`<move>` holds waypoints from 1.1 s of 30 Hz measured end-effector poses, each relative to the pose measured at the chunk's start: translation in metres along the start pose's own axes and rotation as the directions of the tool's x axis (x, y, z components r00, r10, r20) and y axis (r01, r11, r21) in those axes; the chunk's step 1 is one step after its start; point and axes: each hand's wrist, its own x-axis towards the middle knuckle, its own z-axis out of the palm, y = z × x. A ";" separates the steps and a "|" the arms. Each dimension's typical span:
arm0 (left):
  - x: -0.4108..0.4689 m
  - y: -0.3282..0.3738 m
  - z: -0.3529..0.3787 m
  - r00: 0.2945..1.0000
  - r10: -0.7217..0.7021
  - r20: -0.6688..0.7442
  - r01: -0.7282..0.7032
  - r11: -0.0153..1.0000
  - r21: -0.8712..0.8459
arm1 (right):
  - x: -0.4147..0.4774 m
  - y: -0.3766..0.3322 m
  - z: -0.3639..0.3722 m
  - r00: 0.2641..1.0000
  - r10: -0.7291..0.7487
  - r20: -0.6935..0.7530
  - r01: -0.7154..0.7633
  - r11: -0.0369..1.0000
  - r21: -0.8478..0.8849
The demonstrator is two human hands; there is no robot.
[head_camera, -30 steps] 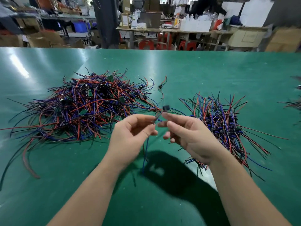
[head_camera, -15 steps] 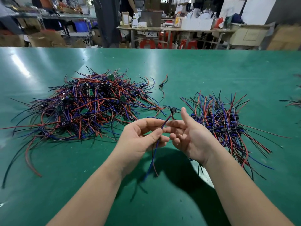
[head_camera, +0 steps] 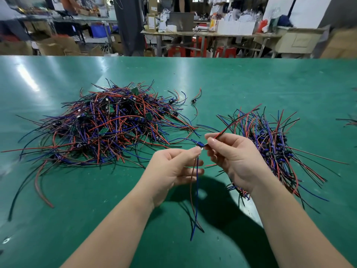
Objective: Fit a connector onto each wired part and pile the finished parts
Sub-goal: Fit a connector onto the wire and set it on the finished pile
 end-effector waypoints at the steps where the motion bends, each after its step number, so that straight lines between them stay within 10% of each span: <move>1: 0.000 0.000 0.000 0.999 0.017 -0.028 -0.017 1.000 -0.014 | 0.000 0.003 0.002 1.000 -0.018 0.010 0.019 0.999 -0.046; 8: 0.001 -0.003 -0.002 0.996 0.006 -0.090 -0.015 0.994 -0.104 | -0.002 0.013 0.009 0.996 -0.094 -0.002 0.090 0.957 -0.277; 16: -0.001 0.002 0.000 0.991 -0.134 0.005 0.130 0.956 -0.262 | 0.006 -0.004 -0.003 0.968 0.041 -0.249 -0.003 0.988 0.152; 33: -0.012 0.009 -0.002 0.919 -0.272 0.286 0.258 0.962 0.089 | 0.014 -0.021 -0.037 0.912 0.048 -0.408 0.102 0.935 0.338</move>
